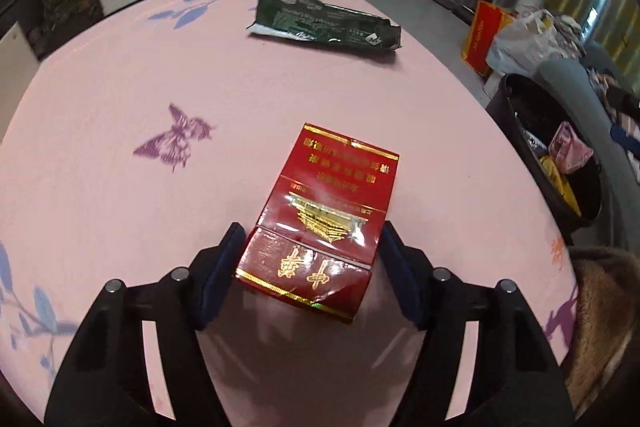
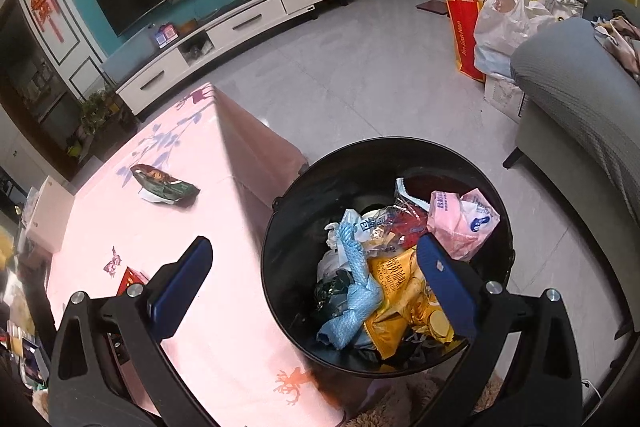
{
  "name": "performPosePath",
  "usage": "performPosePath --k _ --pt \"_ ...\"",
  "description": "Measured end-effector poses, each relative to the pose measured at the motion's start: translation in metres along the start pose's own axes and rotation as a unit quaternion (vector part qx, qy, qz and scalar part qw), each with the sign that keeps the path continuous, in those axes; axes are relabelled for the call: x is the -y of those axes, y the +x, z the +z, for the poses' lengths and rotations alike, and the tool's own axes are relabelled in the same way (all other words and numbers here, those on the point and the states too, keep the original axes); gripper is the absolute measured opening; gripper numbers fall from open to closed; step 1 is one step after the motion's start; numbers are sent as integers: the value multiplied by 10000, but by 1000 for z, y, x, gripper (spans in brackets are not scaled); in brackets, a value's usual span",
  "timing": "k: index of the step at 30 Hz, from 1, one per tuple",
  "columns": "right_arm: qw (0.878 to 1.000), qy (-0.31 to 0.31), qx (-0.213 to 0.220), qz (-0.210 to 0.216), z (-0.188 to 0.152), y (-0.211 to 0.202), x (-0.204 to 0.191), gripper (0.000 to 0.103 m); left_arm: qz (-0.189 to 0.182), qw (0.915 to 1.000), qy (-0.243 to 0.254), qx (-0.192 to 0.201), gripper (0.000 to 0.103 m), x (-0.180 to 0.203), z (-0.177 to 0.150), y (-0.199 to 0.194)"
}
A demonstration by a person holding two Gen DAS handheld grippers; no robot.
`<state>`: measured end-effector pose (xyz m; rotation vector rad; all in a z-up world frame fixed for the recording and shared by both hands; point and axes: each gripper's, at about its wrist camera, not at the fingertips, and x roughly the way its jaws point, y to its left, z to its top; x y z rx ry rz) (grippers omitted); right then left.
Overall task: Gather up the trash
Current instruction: 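Grasp the red cigarette box with the left tool while the right tool grasps the green wrapper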
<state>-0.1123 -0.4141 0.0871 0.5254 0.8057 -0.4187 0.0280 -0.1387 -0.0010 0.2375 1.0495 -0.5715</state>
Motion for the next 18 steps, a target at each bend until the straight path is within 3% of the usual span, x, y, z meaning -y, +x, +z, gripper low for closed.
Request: performPosePath --k 5,8,13,18 --pt "10000 -90 8 27 -2 -2 -5 100 0 9985 -486 233 68 -9 -8 -31" --pt "9999 -134 -2 62 -3 -1 -8 100 29 9952 -762 610 68 -18 -17 -60" --pt "9995 -219 88 191 -7 -5 -16 100 25 9823 -1547 1060 68 -39 -38 -99" --pt "9980 -552 280 119 -12 -7 -29 100 -105 9640 -2219 1463 68 -48 -64 -123"
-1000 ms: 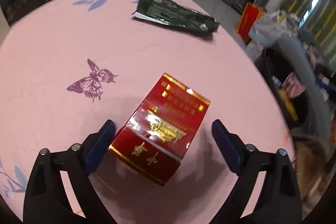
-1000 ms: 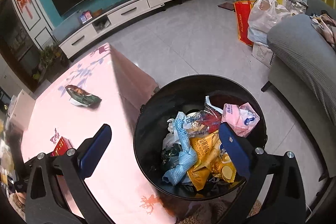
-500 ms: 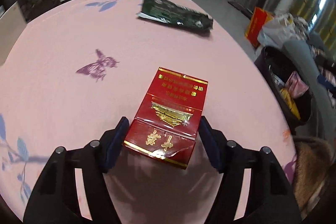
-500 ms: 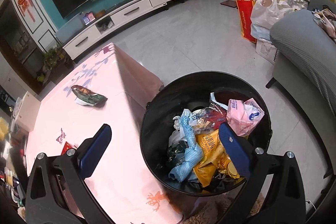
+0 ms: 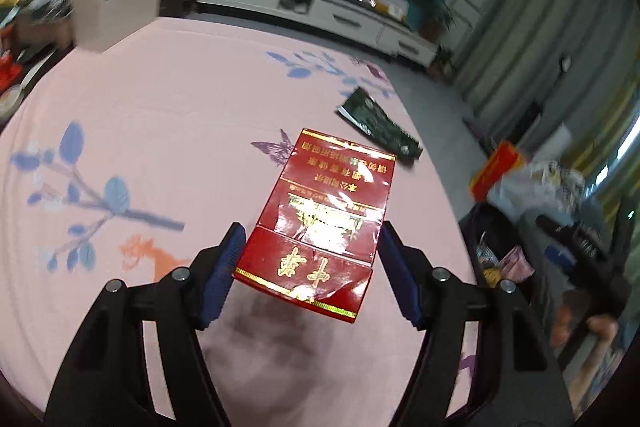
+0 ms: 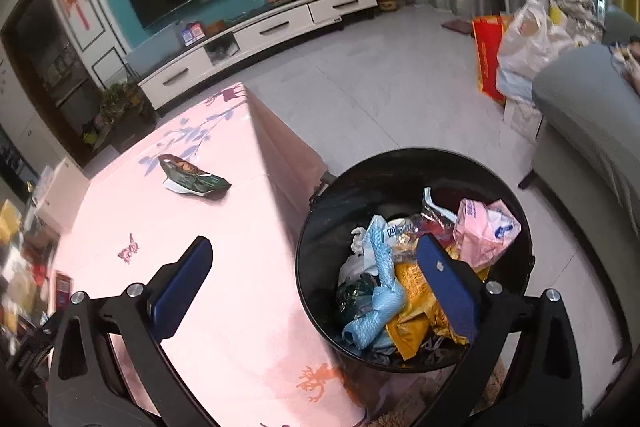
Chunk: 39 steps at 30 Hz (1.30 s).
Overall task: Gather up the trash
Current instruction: 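Grasp the red cigarette box with the left tool while the right tool grasps the green wrapper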
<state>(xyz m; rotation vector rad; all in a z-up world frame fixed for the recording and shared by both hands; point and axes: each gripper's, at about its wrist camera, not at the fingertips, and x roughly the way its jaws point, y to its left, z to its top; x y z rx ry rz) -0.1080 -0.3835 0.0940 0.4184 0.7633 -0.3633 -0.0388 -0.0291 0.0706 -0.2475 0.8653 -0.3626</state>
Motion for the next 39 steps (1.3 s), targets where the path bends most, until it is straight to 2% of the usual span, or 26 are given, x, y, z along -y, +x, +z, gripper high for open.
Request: performPosePath --k 3,5,10,14,15,18,22,26,28,32,34,38,39 --pt "9998 -160 -93 107 -2 2 -8 100 -123 9994 -318 58 68 -8 -13 -8" --pt "9984 -437 -241 266 -3 6 -22 100 -94 9996 -256 -1 68 -6 -16 -5" --pt "9927 -1003 -583 333 6 16 -59 98 128 9998 -144 17 68 -11 -19 -2" --pt "9777 -1908 -658 581 25 34 -118 92 387 9988 -288 -2 68 -24 -19 0" --pt "9741 -2072 -663 623 29 41 -131 88 418 9986 -320 -3 68 -28 -18 0" --pt "9681 -2331 -799 464 41 68 -163 83 431 9982 -405 49 68 -33 -16 -3" --pt "9617 -2450 -1113 530 54 116 -201 83 539 9974 -454 130 68 -37 -14 -7" --pt "9623 -2489 -1090 138 66 156 -223 82 551 9971 -496 139 68 -42 -12 -6" --pt "9602 -2524 -1195 -59 68 175 -228 79 548 9970 -529 124 68 -45 -11 -5" --pt "9572 -2525 -1410 -103 66 198 -230 67 571 9965 -590 172 68 -49 -8 -5" --pt "9546 -2561 -1518 -134 61 206 -228 54 578 9964 -593 183 68 -50 -7 -4" --pt "9509 -2634 -1611 -224 52 212 -224 12 499 9964 -669 132 68 -50 -6 -1" --pt "9522 -2617 -1558 -244 51 210 -222 12 481 9966 -662 122 68 -49 -6 -1"
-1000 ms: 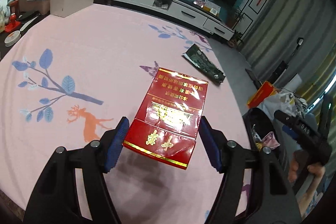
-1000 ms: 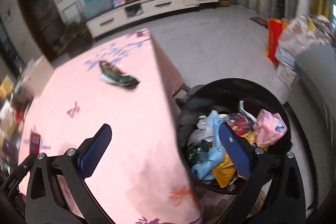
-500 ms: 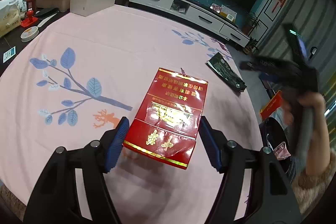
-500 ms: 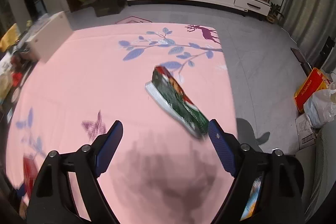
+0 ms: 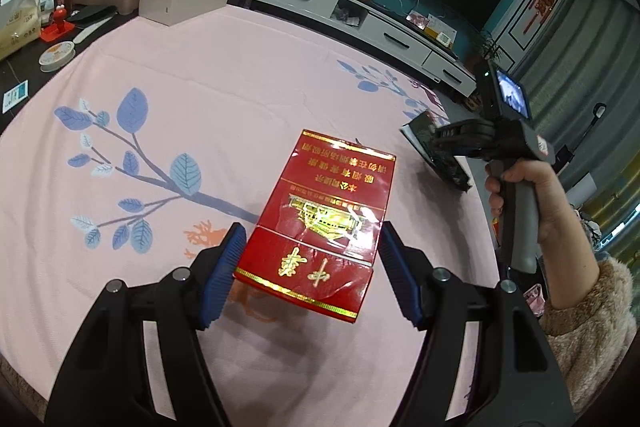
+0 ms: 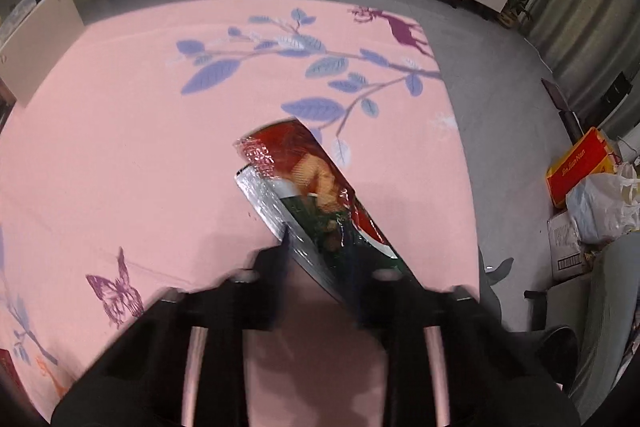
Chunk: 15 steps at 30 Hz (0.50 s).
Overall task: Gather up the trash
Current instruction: 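Grasp the red cigarette box with the left tool while the right tool grasps the green wrapper, then carry the red box and green wrapper over the black bin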
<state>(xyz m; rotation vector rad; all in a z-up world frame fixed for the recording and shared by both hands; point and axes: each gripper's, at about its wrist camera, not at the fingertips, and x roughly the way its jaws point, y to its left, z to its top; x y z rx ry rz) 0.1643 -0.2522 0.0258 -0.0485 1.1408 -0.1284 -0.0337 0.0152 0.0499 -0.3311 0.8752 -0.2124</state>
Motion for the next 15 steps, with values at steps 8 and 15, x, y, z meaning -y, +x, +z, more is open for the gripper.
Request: performPosePath --k 8,15 --pt "9945 481 416 832 -30 -57 28 10 -92 9999 89 73 68 9 -1 -8" --pt "9732 1034 1462 1446 -91 -169 76 10 -703 9967 404 -54 68 41 -10 -18"
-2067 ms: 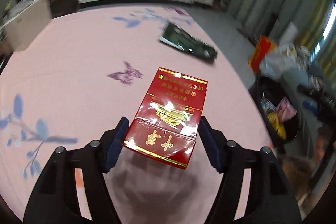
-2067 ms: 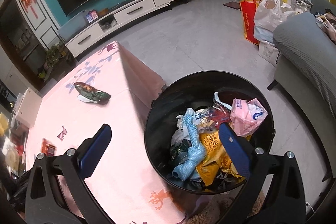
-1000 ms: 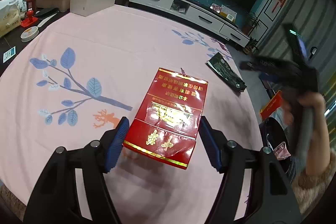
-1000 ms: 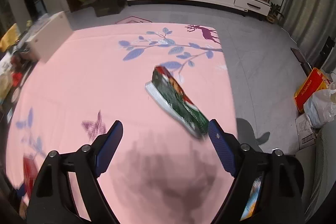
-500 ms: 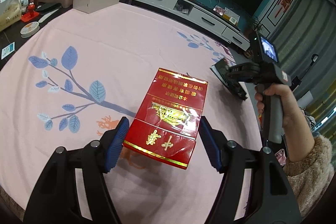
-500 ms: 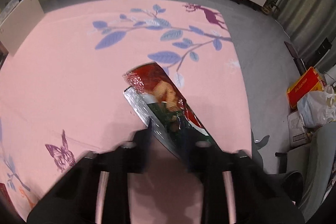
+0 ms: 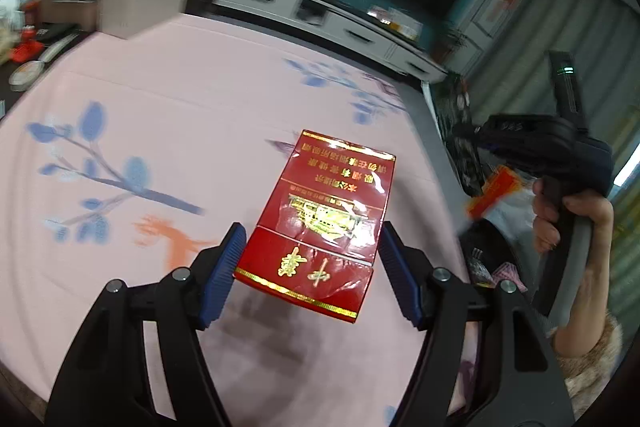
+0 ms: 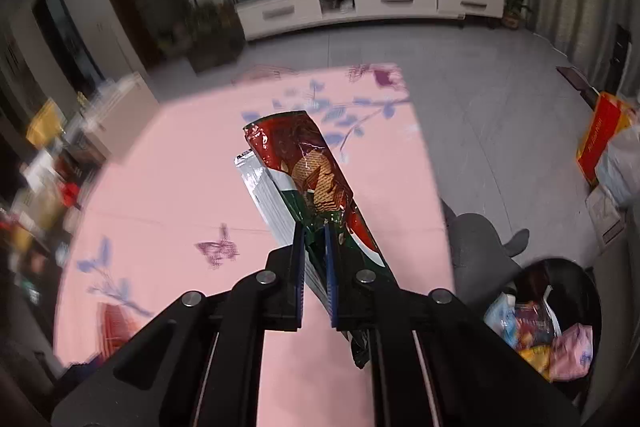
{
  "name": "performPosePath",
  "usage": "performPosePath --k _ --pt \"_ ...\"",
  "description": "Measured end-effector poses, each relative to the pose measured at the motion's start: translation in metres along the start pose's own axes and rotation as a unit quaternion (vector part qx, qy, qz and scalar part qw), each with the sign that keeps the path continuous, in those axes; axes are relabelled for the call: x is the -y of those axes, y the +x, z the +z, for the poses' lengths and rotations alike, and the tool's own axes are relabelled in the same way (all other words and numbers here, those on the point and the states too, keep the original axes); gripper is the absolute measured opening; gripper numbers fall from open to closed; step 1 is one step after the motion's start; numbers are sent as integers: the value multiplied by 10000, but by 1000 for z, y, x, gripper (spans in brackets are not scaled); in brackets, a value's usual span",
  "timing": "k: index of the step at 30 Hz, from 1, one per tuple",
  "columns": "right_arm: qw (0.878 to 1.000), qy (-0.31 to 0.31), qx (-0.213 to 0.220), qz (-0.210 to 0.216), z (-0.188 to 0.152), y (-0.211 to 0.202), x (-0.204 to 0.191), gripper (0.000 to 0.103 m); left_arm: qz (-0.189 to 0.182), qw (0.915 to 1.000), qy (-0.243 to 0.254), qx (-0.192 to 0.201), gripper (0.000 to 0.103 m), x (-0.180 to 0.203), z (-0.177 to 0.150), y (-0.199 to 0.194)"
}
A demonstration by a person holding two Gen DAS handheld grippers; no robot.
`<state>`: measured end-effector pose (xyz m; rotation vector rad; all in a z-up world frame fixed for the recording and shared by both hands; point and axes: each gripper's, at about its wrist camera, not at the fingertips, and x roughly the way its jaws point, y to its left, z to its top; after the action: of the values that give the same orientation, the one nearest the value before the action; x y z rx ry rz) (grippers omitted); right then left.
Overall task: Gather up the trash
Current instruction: 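Carry the red box and green wrapper over the black bin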
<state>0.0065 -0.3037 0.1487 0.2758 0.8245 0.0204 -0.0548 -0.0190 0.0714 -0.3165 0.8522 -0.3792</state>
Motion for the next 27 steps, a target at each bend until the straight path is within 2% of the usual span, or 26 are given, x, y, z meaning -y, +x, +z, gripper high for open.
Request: performPosePath --k 2,4,8,10,14,17,20,23,27 --pt "9990 173 421 -27 -8 -39 15 10 -281 9996 88 -47 68 14 -5 -4" --pt "9950 387 881 -258 -20 -80 34 10 -467 9986 249 -80 68 31 -9 -6" --pt "9820 1264 1307 -507 -43 -130 86 10 -489 9957 780 -91 68 74 -16 -2" --pt "9767 1579 1347 -549 -56 -141 111 10 -559 9926 1071 -140 68 102 -20 6" --pt "9671 2147 1098 -809 -76 -133 159 10 -780 9854 1499 -214 68 153 -27 26" --pt "9586 2577 766 -939 -85 -113 190 10 -1023 9799 1655 -437 68 191 -33 54" --pt "9514 2922 516 -827 -94 -97 212 10 -1230 9734 1762 -796 68 221 -42 87" --pt "9433 3281 366 -354 -101 -87 232 10 -1297 9671 1896 -1092 68 246 -53 119" --pt "9351 3479 225 -632 -104 -83 247 10 -1309 9604 2007 -1425 68 270 -63 158"
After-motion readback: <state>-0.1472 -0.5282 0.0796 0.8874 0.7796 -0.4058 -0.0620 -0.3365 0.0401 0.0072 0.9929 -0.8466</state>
